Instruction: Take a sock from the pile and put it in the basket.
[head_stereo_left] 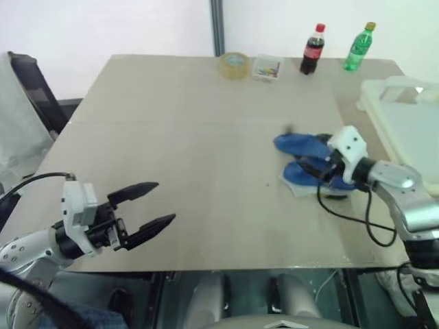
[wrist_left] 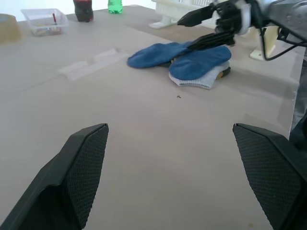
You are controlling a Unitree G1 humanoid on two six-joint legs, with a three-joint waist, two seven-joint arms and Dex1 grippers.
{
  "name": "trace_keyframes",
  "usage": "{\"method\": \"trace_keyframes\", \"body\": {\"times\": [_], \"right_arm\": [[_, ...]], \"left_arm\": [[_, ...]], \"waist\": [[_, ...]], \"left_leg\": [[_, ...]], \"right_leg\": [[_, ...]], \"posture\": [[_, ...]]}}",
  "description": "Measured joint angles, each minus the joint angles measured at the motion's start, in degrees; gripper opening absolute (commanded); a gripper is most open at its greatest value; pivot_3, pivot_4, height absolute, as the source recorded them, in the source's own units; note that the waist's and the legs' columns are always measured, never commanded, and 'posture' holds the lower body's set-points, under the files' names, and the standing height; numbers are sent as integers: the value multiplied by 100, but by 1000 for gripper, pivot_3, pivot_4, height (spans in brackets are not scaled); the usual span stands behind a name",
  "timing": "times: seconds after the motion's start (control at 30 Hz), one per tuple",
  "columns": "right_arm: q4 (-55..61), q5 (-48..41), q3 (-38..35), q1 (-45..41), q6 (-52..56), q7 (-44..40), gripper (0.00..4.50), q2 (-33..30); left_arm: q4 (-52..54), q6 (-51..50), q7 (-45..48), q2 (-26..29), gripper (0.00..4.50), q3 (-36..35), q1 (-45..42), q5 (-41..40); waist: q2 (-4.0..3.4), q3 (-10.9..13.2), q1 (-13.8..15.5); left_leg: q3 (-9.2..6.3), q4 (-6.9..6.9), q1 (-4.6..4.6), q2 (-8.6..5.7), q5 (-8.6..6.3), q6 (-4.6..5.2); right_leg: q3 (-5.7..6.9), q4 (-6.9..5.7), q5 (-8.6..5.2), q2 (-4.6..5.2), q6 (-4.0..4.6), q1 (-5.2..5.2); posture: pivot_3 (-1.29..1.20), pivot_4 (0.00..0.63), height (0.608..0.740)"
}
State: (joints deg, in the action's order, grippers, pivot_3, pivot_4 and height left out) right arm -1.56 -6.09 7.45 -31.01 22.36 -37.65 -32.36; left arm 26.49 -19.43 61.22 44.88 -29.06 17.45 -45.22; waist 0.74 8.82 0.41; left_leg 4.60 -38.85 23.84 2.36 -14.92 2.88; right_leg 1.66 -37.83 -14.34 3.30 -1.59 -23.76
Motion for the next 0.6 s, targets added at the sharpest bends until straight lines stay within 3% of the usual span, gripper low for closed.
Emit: {"method": "trace_keyframes", "body": {"times": [0.27,0.5,0.57,0.6], "right_arm": [[-1698,466,635,-1364,420,123,4500,1148],[-2260,775,839,-1648,530,176,4500,1324],[-2484,1042,1153,-1816,434,2,3823,1349],[-2486,1042,1155,-1817,434,-2,3692,1351]], "left_arm": [[7,-75,-9,21,4435,51,-142,23],[7,-91,-19,16,4435,59,-152,70],[7,-96,-15,15,4500,192,-140,228],[7,-96,-15,15,4500,195,-140,229]], "waist": [[-1,1,-106],[-3,2,-127],[-5,3,-146],[-5,3,-148]], "left_leg": [[0,2,1,4,1,-3],[0,2,-1,4,2,-4],[0,3,-6,6,2,-5],[0,3,-6,7,2,-5]], "right_leg": [[0,-1,12,-3,-20,2],[1,-7,12,0,-19,1],[1,-11,12,-2,-19,1],[1,-11,13,-2,-19,1]], "posture": [[0,150,735],[0,150,735],[0,150,735],[0,150,735]]}}
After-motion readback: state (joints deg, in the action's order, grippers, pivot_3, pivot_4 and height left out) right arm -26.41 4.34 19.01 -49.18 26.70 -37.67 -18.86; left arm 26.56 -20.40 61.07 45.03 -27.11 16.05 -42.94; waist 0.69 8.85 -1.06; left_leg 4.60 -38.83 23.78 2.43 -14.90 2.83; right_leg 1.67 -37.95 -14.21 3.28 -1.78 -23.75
